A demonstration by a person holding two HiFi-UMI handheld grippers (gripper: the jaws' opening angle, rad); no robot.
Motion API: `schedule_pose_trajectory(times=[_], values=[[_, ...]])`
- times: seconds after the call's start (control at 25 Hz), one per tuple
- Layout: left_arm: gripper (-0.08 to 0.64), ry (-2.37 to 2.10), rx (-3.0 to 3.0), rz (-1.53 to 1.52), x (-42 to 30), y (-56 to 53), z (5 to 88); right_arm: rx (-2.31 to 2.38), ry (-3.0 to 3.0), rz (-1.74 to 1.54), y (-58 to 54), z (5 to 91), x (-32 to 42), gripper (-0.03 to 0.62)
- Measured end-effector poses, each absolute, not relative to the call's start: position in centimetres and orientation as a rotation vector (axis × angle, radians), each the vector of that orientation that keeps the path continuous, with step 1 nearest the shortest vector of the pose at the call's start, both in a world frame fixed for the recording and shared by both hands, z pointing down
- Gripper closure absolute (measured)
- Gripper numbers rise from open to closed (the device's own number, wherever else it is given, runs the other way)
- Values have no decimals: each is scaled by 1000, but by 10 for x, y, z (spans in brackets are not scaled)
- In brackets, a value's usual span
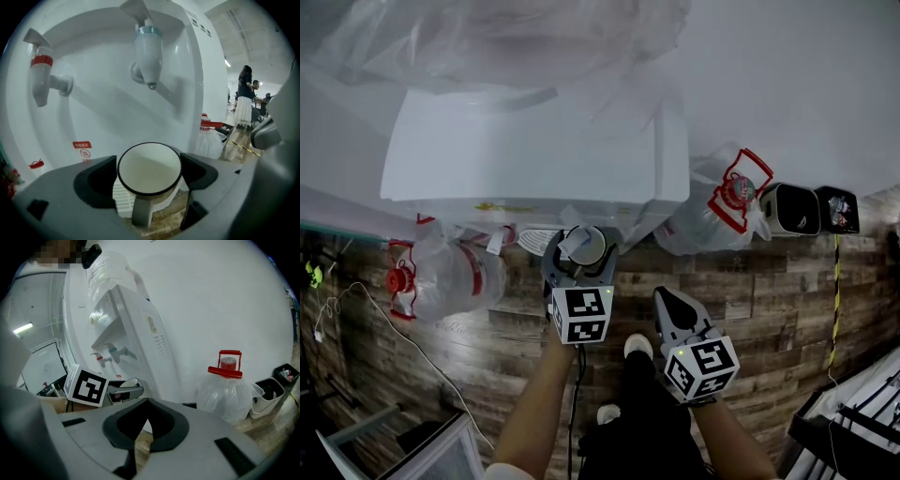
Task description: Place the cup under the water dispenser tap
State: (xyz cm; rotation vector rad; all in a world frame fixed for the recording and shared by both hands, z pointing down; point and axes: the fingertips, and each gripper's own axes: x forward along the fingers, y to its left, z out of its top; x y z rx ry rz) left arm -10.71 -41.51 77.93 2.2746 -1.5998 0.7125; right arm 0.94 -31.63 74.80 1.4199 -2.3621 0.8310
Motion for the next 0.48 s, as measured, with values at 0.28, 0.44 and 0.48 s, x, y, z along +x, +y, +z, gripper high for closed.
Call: schedule_pose_trajectory(times=[0.28, 0.44, 0.48], values=[[107, -1596, 2299, 700, -108, -400, 759, 1420, -2380, 812, -306, 730, 4, 574], [107, -1592, 2301, 688, -108, -381, 743, 1425, -2381, 801, -293, 715, 4, 574], [107, -1591, 2301, 687, -109, -375, 737, 1426, -2383, 799, -289, 710, 4, 574]])
